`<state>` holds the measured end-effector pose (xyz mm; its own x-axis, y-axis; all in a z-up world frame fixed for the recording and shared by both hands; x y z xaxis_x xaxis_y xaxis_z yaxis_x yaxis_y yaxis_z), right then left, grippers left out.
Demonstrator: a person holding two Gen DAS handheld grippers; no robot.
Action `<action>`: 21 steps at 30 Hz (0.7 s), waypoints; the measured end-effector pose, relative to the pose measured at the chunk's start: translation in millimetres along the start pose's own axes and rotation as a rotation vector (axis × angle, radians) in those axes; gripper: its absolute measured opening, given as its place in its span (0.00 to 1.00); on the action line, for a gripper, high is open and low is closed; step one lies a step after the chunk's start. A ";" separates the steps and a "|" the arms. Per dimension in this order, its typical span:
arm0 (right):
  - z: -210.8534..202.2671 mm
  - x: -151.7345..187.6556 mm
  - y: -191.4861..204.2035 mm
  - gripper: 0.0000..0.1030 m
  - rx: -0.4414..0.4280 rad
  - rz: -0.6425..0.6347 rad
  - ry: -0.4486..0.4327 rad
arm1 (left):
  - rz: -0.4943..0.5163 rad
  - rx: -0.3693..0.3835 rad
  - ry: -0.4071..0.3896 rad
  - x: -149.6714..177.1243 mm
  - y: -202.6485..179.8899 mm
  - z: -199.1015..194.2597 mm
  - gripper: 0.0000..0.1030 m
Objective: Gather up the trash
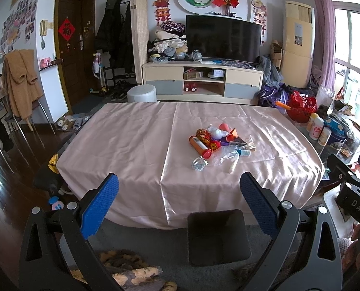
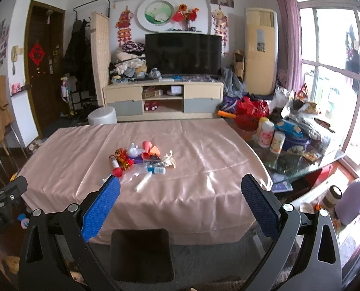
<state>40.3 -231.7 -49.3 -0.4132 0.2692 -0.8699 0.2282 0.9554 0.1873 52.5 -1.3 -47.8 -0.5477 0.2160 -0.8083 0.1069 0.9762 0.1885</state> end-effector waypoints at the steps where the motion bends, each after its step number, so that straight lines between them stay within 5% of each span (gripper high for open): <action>1: 2.6 1.0 0.7 0.97 -0.007 -0.004 -0.006 | 0.001 0.002 0.007 1.3 2.4 10.8 0.92; 16: 96.6 41.2 7.9 0.97 -0.099 0.034 0.220 | 0.017 0.049 0.114 20.6 17.8 100.4 0.92; 21: 135.4 53.5 13.5 0.97 -0.034 -0.003 0.277 | 0.080 0.043 0.172 17.0 14.6 138.3 0.88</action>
Point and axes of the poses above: each gripper's, at about its wrist camera, not at the fingertips, and z roughly the way its jaws point, y to its left, x to its underside, the point moved 6 cm from there along z, roughly the way its jaws point, and after that the axes turned 12 degrees about z, right-handed, at the moved point
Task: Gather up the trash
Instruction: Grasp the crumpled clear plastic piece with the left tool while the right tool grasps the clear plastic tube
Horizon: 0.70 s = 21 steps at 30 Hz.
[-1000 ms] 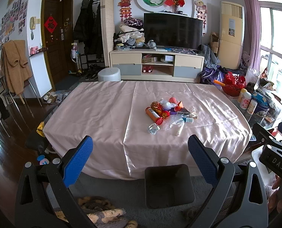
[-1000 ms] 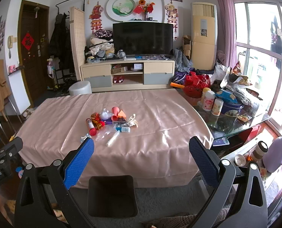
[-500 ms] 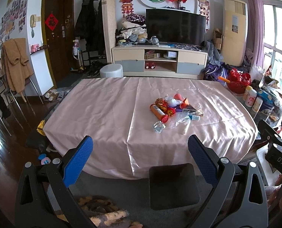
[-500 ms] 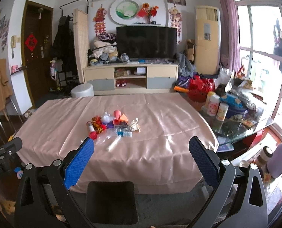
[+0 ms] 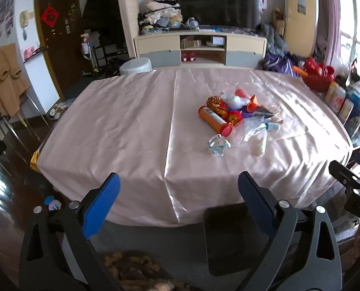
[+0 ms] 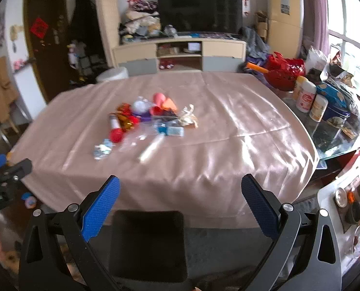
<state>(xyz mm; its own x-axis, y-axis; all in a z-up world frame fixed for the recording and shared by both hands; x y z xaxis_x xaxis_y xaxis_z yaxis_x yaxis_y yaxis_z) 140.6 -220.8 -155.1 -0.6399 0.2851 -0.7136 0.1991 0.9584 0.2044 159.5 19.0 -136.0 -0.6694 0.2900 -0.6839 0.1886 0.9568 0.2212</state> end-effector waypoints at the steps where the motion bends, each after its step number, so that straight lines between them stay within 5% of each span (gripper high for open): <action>1: 6.5 -1.9 0.0 0.97 0.011 0.004 -0.005 | 0.003 0.004 0.008 -3.2 1.0 8.0 0.88; 9: 70.5 -10.8 14.6 0.90 -0.059 0.062 0.094 | 0.032 0.047 0.057 -13.5 -6.5 56.6 0.88; 14: 108.6 -7.7 29.7 0.54 -0.099 0.078 0.160 | 0.029 0.108 0.068 -12.4 -15.6 84.6 0.87; 17: 128.4 -5.4 39.8 0.43 -0.137 0.095 0.200 | 0.027 0.144 0.086 -9.8 -19.6 101.1 0.65; 21: 147.6 -1.5 46.7 0.36 -0.136 0.093 0.224 | 0.029 0.197 0.089 -12.5 -26.2 114.8 0.57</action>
Point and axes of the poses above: each gripper's, at about its wrist camera, not at the fingertips, and z roughly the way its jaws point, y to its left, x to its underside, the point moved 6 cm from there along z, roughly the way its jaws point, and after that the axes turned 12 degrees about z, right-handed, at the moved point
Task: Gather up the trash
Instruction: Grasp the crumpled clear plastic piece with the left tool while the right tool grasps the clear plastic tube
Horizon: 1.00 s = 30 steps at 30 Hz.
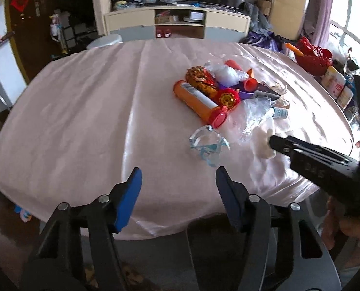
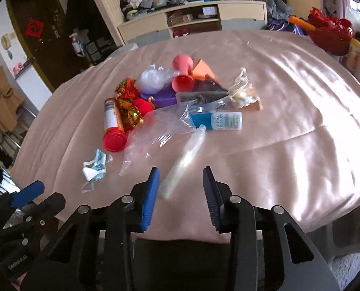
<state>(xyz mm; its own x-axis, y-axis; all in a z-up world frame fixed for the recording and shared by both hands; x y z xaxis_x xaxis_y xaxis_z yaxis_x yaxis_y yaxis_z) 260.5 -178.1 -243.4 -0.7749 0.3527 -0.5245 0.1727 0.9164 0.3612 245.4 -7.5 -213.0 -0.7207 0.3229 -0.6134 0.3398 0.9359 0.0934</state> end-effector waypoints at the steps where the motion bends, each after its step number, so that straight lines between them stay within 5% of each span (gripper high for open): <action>1: 1.7 0.5 -0.6 0.36 -0.001 -0.002 0.001 | 0.004 0.010 -0.001 -3.0 -2.0 5.2 0.57; 12: 2.9 -0.3 -1.1 0.34 0.025 -0.047 -0.020 | 0.018 0.063 0.010 -18.1 -15.0 39.3 0.57; 18: 0.2 1.5 -5.2 0.27 0.068 -0.090 -0.031 | 0.013 0.092 0.023 -18.6 -12.5 52.6 0.24; 21: -2.7 3.8 -9.1 0.14 0.100 -0.102 -0.034 | -0.005 0.124 0.024 -17.6 -11.9 50.6 0.07; 30: -26.2 18.1 -35.0 0.13 0.033 -0.041 0.027 | 0.008 0.118 0.009 -9.0 -18.0 29.3 0.04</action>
Point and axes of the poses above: each gripper's, at about its wrist camera, not at the fingertips, and z roughly the way its jaws point, y to its left, x to its underside, the point moved 6 cm from there along z, roughly the way its jaws point, and after that the axes turned 12 degrees about z, right-handed, at the moved point
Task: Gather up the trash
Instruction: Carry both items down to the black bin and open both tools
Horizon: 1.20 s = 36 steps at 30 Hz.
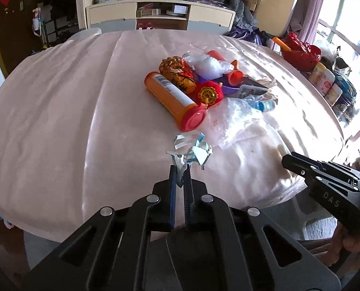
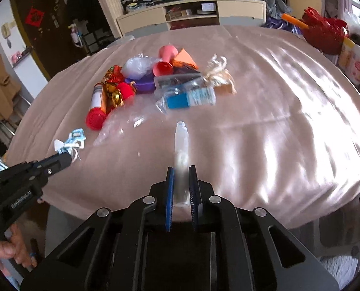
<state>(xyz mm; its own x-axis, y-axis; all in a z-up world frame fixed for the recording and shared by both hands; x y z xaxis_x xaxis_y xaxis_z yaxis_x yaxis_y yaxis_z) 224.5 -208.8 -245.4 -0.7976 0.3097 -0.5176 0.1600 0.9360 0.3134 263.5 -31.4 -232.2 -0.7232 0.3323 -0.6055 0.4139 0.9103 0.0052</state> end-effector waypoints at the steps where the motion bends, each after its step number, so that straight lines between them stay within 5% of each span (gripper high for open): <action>1: -4.1 3.7 -2.5 0.13 -0.009 0.004 0.007 | 0.000 -0.002 -0.002 2.9 -1.7 -5.1 0.04; 13: -39.8 62.8 -2.0 0.13 -0.058 -0.045 0.034 | -0.026 0.035 0.029 68.0 -39.2 -42.8 0.04; 25: -12.5 126.3 -22.2 0.13 -0.018 -0.049 0.159 | 0.002 0.100 0.164 147.0 -83.7 -9.4 0.04; 36: 1.2 137.6 -26.5 0.13 -0.024 0.002 0.226 | -0.001 0.156 0.224 164.2 -91.8 17.3 0.04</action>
<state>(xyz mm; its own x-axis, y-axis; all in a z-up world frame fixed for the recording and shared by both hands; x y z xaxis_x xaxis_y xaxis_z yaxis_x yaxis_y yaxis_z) 111.2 -190.8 -325.9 -0.9076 0.2639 -0.3265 0.1502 0.9303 0.3346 116.3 -64.8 -345.8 -0.8208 0.3937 -0.4140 0.4809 0.8673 -0.1287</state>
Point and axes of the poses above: each gripper's, at about its wrist camera, not at the fingertips, and z roughly the way its jaws point, y to its left, x to its underside, the point moved 6 cm from there along z, roughly the way its jaws point, and after that the axes turned 12 degrees about z, right-handed, at the moved point
